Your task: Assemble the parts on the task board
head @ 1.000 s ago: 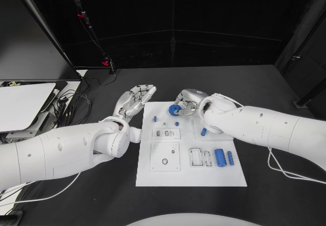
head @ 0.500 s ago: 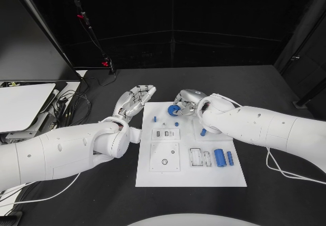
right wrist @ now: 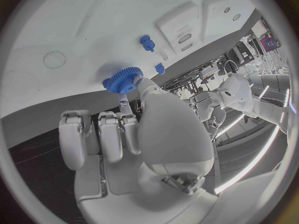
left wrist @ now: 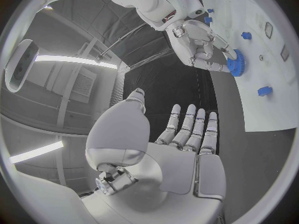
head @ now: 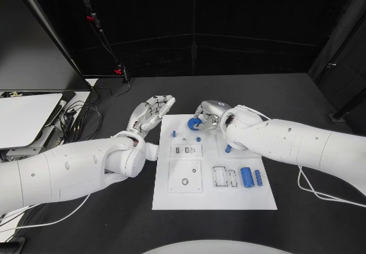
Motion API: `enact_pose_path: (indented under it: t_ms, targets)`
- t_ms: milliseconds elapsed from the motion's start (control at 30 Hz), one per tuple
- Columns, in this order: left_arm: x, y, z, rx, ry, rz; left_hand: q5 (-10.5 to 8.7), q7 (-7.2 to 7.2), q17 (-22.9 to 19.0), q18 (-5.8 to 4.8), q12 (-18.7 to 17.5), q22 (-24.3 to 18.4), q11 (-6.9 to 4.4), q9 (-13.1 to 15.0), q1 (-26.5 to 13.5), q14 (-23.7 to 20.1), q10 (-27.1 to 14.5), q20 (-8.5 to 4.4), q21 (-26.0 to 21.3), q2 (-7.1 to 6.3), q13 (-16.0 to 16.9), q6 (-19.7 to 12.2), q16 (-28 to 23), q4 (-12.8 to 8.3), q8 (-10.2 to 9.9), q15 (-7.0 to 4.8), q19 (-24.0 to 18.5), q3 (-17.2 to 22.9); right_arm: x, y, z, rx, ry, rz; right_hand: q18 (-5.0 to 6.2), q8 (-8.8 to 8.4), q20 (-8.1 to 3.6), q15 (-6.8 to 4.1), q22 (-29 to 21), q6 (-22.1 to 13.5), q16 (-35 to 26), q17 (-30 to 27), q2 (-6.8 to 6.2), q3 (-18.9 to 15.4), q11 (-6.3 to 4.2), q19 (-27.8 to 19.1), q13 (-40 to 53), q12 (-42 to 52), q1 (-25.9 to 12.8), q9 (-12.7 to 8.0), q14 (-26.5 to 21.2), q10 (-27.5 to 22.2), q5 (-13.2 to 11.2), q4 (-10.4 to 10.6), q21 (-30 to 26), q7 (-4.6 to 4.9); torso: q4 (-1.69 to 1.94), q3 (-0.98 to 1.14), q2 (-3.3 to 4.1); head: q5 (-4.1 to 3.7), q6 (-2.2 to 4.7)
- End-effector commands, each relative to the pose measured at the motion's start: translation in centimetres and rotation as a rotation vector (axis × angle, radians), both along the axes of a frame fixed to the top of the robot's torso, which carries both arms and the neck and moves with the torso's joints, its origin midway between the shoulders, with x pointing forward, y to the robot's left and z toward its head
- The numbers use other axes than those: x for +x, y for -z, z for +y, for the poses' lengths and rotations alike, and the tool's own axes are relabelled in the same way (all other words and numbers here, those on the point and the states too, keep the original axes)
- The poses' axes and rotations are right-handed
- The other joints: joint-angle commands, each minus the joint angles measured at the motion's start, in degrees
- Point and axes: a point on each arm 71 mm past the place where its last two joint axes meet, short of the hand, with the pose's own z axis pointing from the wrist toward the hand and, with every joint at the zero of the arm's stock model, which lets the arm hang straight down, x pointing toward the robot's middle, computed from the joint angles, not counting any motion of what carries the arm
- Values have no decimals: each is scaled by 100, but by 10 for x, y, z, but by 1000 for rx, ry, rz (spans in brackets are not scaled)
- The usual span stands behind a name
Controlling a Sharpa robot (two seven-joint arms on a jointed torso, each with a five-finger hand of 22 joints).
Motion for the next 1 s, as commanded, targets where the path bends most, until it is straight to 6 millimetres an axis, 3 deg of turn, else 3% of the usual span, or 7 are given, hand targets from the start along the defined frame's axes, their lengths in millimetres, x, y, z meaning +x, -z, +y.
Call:
enact_pose_path:
  t_ms: [33,567,1000]
  targets:
    - [-5,-19,-1,-68,29,-257,27,876,6,53,25,9,5,-6,14,13,43,50,25,66,-4,51,39,5,-11,39,7,34,-1,5,0,-34,1,25,-42,-44,-29,-9,1510,389,14,1508,35,-4,2,585,1508,15,-35,7,595,596,-16,-35,18,-258,1,1,1,-4,0]
    - [-5,-19,-1,-68,30,-255,27,877,6,54,25,11,5,-6,18,14,44,54,29,80,-4,51,40,4,-12,42,7,32,-1,8,1,-63,10,40,-42,-384,-42,-55,1510,124,14,1508,-18,8,-61,585,1508,15,-55,-10,595,596,-100,-147,18,-330,-4,3,2,-4,-2]
    - [-5,-19,-1,-68,30,-254,31,876,6,54,26,13,6,-6,23,16,45,58,33,96,-4,51,42,3,-12,45,8,33,-1,10,1,-72,12,52,-42,-498,-52,-73,1510,16,14,1508,-37,11,-84,585,1508,15,-68,-8,595,596,-129,-179,18,-358,-1,1,1,-17,-19]
